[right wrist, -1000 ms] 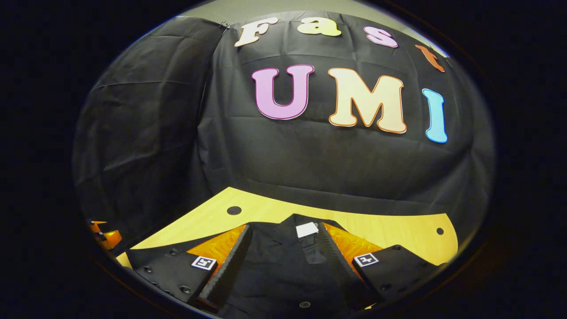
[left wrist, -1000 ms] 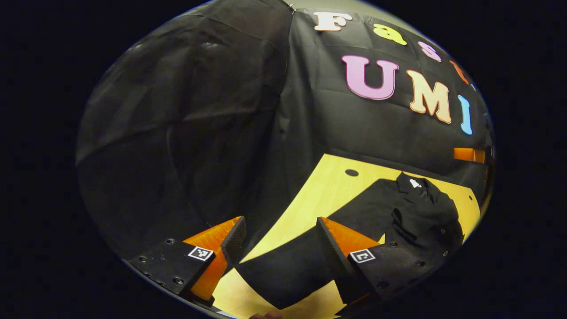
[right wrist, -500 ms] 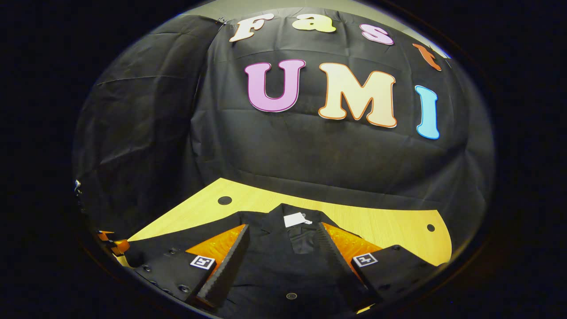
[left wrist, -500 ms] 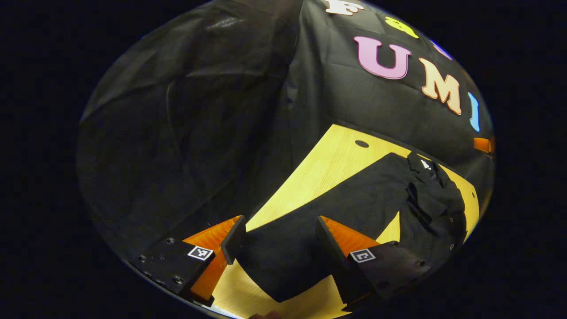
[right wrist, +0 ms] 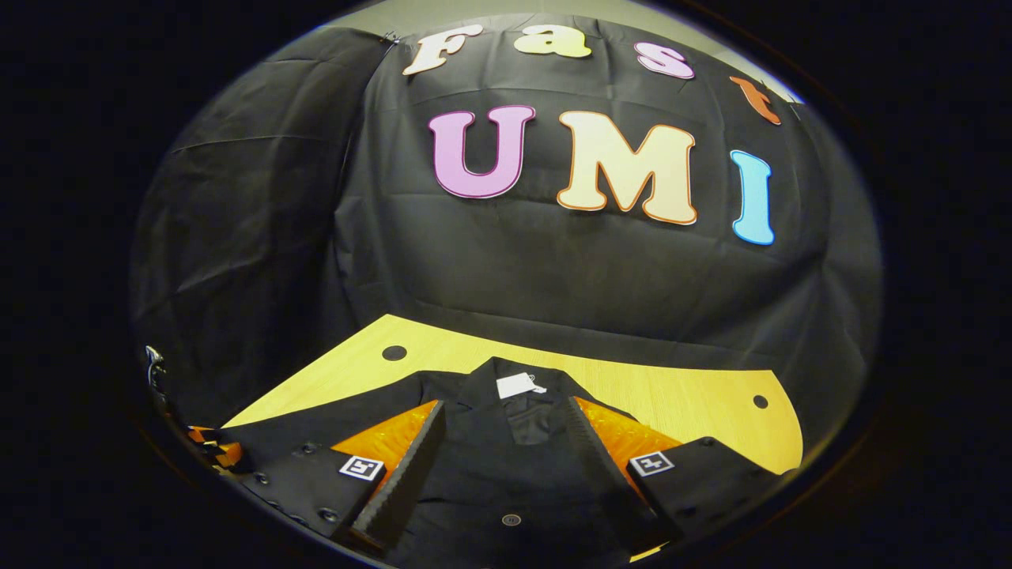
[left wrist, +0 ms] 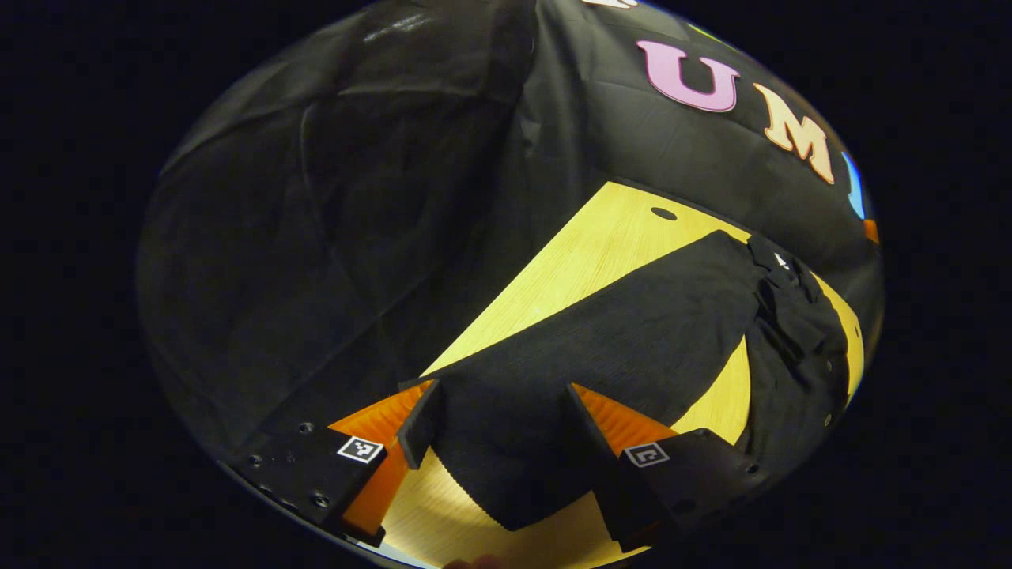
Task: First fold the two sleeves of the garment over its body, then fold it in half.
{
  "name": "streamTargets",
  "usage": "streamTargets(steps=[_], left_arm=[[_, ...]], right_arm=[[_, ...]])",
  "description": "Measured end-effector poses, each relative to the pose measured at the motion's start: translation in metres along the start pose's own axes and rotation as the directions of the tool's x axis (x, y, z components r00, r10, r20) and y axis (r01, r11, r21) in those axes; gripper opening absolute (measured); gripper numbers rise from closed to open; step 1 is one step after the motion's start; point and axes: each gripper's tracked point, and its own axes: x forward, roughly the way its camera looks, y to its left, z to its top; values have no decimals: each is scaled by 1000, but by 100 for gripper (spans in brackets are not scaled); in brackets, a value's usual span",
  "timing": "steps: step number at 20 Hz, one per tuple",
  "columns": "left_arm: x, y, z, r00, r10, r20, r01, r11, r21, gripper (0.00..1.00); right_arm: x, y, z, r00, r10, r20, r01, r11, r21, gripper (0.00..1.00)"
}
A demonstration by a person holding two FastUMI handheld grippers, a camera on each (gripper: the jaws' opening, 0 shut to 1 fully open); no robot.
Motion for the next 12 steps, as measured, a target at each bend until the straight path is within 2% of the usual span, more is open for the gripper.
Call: streamTargets(steps=[2,4,7,10,11,12], left_arm=[[-1,-2,1,1000,-5,14,5,1000,-1,95],[-1,-6,1,1000,-13,19,13,1000,2,86],[1,-16,2,999,-43,25,43,999,6,35],[3,-20,5,998,-46,34,46,999,-2,4],[1,-23,6,998,-51,37,52,999,0,0],[1,-27,6,998,-60,23,60,998,8,0]], right_arm=[[-3,-3,0,1000,-5,6,5,1000,2,97],[-6,-6,-1,1000,-10,7,10,1000,8,97],[-12,-13,-3,1000,-18,10,18,1000,20,97],[-17,-18,-3,1000,-23,17,22,999,44,97],[-21,-20,-6,1000,-16,18,15,998,61,97],[-25,-21,-8,1000,-12,22,10,997,77,97]])
